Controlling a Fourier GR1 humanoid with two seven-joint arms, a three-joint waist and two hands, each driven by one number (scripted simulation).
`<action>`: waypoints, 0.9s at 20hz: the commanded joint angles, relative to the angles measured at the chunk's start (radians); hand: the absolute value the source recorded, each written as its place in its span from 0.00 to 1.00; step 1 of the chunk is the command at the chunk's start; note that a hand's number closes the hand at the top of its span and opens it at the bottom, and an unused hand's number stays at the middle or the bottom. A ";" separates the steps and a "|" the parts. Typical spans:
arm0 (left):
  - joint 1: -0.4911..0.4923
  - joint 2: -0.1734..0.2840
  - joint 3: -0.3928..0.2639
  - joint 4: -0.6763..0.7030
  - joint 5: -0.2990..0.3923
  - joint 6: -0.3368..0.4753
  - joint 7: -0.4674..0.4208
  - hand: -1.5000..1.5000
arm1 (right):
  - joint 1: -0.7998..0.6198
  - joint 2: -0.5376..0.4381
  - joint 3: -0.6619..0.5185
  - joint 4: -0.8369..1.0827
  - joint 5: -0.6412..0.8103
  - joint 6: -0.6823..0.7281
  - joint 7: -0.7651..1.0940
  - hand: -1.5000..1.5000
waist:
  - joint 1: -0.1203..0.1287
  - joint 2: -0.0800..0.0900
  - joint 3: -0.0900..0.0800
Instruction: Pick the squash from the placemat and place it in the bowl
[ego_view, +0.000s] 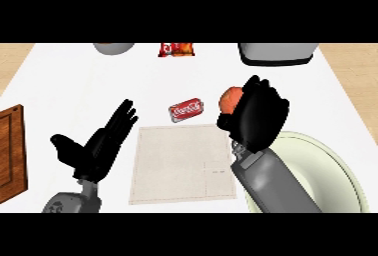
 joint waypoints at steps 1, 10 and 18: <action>0.001 -0.007 -0.003 -0.008 0.011 -0.006 0.005 0.50 | -0.023 0.015 -0.047 -0.086 0.075 0.143 0.242 1.00 | 0.002 0.003 0.001; 0.028 -0.005 -0.013 -0.012 0.000 -0.021 -0.027 0.50 | 0.071 0.015 -0.105 -0.336 0.184 0.290 0.243 1.00 | 0.020 0.018 0.004; -0.006 -0.009 -0.001 -0.001 -0.017 -0.009 -0.031 0.50 | 0.272 0.015 -0.228 -0.412 0.249 0.257 0.102 1.00 | 0.028 0.037 0.006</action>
